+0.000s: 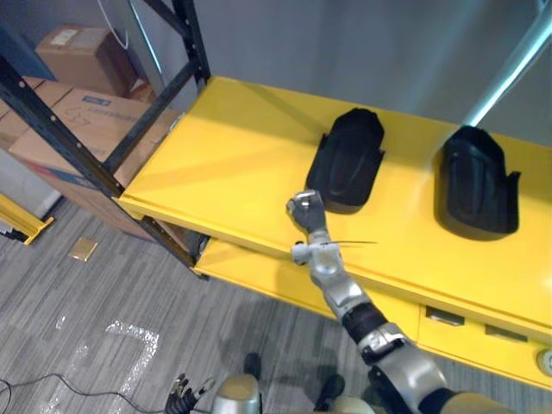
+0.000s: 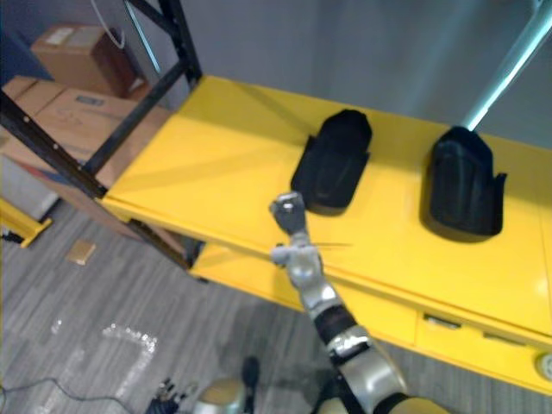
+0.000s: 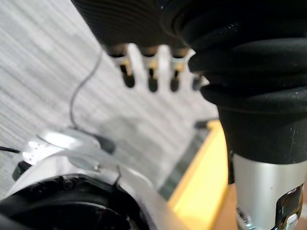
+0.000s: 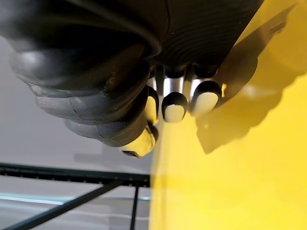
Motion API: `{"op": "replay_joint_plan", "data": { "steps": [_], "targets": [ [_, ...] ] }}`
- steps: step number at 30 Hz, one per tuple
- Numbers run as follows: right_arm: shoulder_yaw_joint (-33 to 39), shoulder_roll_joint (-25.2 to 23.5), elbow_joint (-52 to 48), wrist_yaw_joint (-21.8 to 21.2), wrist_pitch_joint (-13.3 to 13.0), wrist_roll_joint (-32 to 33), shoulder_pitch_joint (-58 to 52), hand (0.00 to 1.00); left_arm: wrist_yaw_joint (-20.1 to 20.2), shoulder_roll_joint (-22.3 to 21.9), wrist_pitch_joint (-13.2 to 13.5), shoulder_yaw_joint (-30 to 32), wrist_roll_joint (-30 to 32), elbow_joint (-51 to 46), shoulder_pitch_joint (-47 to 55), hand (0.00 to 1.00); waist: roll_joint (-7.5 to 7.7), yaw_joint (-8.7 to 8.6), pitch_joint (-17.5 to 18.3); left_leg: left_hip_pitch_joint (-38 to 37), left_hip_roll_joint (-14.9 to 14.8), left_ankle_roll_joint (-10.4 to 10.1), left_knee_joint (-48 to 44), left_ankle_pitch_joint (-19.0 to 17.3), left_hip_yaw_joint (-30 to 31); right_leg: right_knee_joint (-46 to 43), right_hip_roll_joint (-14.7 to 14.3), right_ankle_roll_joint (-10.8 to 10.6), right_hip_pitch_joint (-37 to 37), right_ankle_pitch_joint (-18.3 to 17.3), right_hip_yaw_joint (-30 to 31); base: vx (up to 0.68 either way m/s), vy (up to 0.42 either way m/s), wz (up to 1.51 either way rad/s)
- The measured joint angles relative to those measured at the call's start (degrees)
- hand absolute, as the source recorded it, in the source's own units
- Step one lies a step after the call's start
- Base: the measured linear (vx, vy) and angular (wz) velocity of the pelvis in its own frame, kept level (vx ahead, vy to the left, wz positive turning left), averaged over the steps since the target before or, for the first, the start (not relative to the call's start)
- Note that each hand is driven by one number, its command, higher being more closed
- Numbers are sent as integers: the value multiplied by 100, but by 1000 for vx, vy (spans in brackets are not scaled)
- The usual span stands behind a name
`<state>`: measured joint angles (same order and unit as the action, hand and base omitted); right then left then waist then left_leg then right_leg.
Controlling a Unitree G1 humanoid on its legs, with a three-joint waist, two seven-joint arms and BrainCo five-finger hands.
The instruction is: Walk over and take plastic housings, then place them on the shelf
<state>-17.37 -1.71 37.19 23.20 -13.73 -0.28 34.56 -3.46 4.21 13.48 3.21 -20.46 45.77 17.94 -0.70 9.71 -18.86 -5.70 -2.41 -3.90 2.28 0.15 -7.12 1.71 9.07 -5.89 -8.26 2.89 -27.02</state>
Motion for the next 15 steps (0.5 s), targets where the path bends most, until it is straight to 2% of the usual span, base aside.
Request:
{"op": "replay_joint_plan", "data": {
  "steps": [3,15],
  "targets": [
    [26,0,3,71,0,-6,72,100,0,-2,-3,-2,1,-8,0,0,-1,56,0,10,-1,0,-15,0,13,-8,2,-1,-1,-1,-10,-4,4,2],
    [173,29,141,151,-3,-74,272,100,-8,-9,-40,-6,16,-17,7,0,-20,67,-18,76,5,0,-73,0,38,-11,20,-2,0,-1,-98,-3,4,3]
  ]
}}
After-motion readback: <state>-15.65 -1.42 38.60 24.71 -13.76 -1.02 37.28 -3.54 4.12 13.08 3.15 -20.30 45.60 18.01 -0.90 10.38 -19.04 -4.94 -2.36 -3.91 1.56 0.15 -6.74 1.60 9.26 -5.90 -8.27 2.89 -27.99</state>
